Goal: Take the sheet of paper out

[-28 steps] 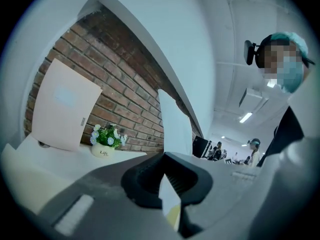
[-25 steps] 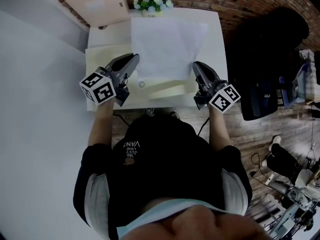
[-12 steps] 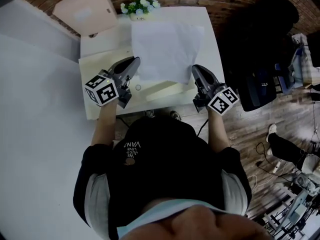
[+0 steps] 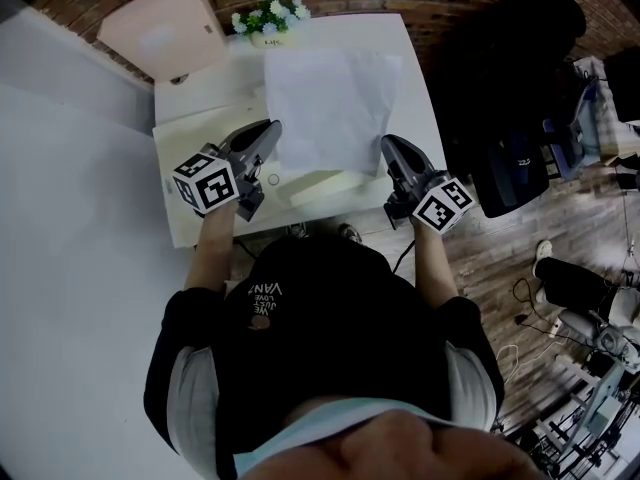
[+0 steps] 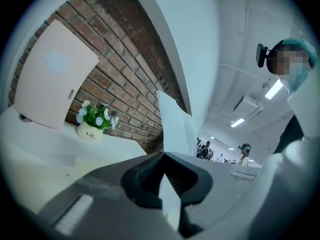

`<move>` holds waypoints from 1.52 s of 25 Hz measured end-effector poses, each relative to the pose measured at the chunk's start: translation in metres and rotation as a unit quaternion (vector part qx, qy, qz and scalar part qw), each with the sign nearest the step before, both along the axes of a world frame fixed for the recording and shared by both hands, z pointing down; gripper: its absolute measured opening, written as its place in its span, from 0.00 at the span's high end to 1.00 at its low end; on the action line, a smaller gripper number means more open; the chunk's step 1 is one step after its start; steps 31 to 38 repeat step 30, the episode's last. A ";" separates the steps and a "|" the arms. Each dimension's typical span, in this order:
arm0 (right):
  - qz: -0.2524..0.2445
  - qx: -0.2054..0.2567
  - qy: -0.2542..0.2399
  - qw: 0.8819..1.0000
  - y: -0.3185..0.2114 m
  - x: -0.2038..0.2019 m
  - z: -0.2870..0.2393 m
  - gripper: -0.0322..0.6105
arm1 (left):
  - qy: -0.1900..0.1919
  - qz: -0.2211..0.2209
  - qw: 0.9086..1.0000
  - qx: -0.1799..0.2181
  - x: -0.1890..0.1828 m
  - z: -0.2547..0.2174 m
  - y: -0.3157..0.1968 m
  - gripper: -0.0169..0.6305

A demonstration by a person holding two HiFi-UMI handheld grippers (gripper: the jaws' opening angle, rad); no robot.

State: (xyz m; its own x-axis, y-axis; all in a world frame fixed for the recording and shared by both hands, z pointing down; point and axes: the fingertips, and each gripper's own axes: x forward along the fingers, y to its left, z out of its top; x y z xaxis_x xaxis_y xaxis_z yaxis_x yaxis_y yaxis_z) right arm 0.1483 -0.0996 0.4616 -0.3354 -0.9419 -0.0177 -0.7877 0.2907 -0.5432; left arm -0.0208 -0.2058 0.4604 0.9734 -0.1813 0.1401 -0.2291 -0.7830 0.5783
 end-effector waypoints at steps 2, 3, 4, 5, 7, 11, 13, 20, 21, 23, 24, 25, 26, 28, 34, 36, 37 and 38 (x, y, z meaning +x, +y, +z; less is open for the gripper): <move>0.001 -0.003 0.001 1.000 0.001 0.000 0.002 0.95 | -0.001 0.001 1.000 -0.002 0.000 0.001 0.000 0.97; 0.002 -0.005 0.001 1.000 0.002 0.000 0.003 0.95 | -0.001 0.002 1.000 -0.003 0.001 0.002 0.001 0.97; 0.003 -0.008 0.001 1.000 0.002 -0.001 0.005 0.95 | -0.001 0.002 1.000 -0.005 0.001 0.003 0.001 0.97; 0.004 -0.010 0.001 1.000 0.003 -0.001 0.006 0.95 | -0.001 0.003 1.000 -0.006 0.001 0.004 0.001 0.97; 0.006 -0.014 0.001 1.000 0.003 -0.001 0.008 0.95 | -0.002 0.003 1.000 -0.010 0.001 0.006 0.002 0.97; 0.007 -0.018 0.001 1.000 0.002 0.000 0.011 0.95 | -0.002 0.003 1.000 -0.017 0.001 0.010 0.003 0.97; 0.006 -0.019 0.001 1.000 0.002 -0.001 0.011 0.95 | -0.002 0.001 1.000 -0.018 0.001 0.011 0.004 0.97; 0.004 -0.019 0.001 1.000 0.002 -0.001 0.011 0.95 | -0.001 0.000 1.000 -0.020 0.002 0.011 0.006 0.97; 0.004 -0.019 0.001 1.000 0.002 -0.001 0.011 0.95 | 0.000 0.000 1.000 -0.021 0.002 0.011 0.006 0.97; 0.005 -0.019 0.001 1.000 0.002 -0.001 0.012 0.95 | 0.000 0.000 1.000 -0.021 0.002 0.011 0.006 0.97; 0.005 -0.019 0.001 1.000 0.002 -0.001 0.012 0.95 | 0.000 -0.001 1.000 -0.021 0.002 0.012 0.006 0.97; 0.005 -0.019 0.001 1.000 0.002 -0.001 0.012 0.95 | 0.001 -0.001 1.000 -0.021 0.002 0.012 0.006 0.97; 0.005 -0.019 0.001 1.000 0.002 -0.001 0.012 0.95 | 0.001 -0.002 1.000 -0.021 0.002 0.012 0.006 0.97; 0.005 -0.019 0.001 1.000 0.002 0.000 0.012 0.95 | 0.002 -0.002 1.000 -0.022 0.002 0.012 0.006 0.97; 0.005 -0.020 0.000 1.000 0.002 -0.001 0.013 0.95 | 0.002 -0.002 1.000 -0.023 0.002 0.013 0.006 0.97; 0.005 -0.020 0.000 1.000 0.002 -0.001 0.013 0.95 | 0.002 -0.002 1.000 -0.023 0.002 0.013 0.006 0.97; 0.005 -0.020 0.000 1.000 0.002 -0.001 0.013 0.95 | 0.002 -0.002 1.000 -0.023 0.002 0.013 0.006 0.97; 0.005 -0.020 0.000 1.000 0.002 -0.001 0.013 0.95 | 0.002 -0.002 1.000 -0.023 0.002 0.013 0.006 0.97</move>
